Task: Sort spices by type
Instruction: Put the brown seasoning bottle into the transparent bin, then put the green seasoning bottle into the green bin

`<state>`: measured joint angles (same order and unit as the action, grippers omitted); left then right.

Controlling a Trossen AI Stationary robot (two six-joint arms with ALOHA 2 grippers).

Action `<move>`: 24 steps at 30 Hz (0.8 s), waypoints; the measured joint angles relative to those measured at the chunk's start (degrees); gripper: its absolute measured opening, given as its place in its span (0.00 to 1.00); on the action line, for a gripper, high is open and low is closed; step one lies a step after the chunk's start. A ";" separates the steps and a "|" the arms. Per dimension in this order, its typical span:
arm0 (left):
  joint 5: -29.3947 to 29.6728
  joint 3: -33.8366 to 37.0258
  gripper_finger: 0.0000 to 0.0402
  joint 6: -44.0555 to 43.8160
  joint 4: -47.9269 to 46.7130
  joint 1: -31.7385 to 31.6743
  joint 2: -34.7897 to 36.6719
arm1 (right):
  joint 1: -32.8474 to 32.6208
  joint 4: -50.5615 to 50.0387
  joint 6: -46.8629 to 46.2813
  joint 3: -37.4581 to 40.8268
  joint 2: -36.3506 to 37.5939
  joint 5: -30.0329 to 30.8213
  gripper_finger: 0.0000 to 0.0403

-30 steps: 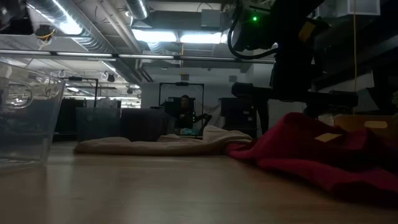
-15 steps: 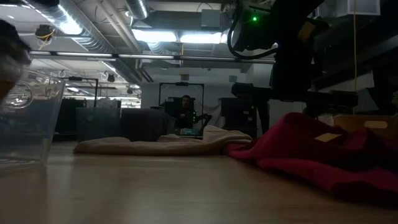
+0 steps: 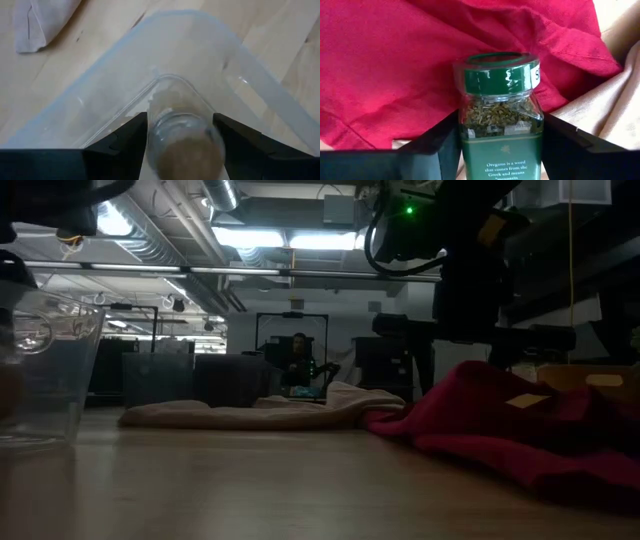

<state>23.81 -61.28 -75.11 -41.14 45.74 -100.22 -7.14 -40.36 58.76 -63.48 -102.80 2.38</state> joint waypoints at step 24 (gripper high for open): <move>2.12 0.00 0.53 14.65 -0.19 -3.26 15.42 | 0.00 -2.77 -4.80 -7.09 0.00 0.14 0.51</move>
<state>25.94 -61.28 -60.46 -41.33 42.48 -84.80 -7.14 -43.13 53.96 -70.58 -102.80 2.52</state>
